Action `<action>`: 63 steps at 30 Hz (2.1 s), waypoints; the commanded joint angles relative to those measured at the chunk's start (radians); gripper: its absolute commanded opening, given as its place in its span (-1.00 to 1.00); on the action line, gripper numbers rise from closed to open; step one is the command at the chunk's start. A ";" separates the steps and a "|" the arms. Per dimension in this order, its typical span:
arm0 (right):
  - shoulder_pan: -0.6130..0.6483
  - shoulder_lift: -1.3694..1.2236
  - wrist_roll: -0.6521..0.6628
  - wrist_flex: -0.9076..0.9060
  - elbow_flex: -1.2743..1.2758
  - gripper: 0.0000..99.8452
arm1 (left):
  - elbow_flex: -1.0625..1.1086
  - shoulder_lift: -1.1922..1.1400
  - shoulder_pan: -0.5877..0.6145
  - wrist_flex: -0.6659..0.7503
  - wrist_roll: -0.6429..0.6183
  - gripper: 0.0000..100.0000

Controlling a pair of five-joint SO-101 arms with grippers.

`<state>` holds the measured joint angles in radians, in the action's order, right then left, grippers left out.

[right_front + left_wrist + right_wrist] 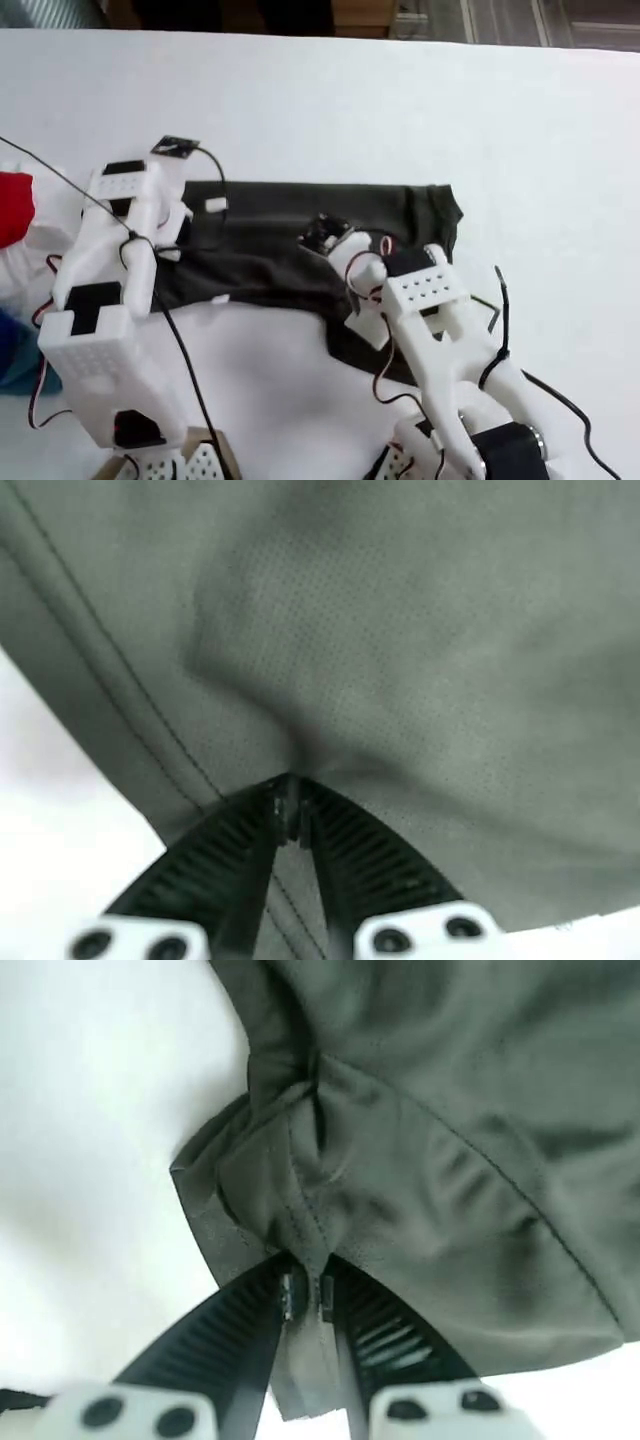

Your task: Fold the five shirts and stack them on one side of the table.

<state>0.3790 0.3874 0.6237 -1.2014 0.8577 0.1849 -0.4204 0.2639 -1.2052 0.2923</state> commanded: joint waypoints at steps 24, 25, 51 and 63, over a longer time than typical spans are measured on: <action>0.005 0.217 0.006 -0.018 0.163 -0.95 | -0.022 -0.017 -0.003 0.000 0.006 -0.95; 0.005 0.217 0.005 -0.002 0.173 -0.95 | -0.022 -0.017 -0.003 0.000 0.006 -0.95; 0.015 0.180 0.104 -0.010 0.239 -0.65 | -0.022 -0.017 -0.003 0.000 0.006 -0.95; 0.110 0.177 0.124 -0.002 0.252 -0.65 | -0.022 -0.017 -0.003 0.000 0.006 -0.95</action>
<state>0.4695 0.5516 0.7403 -1.2106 1.1047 0.1849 -0.4204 0.2639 -1.2052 0.2923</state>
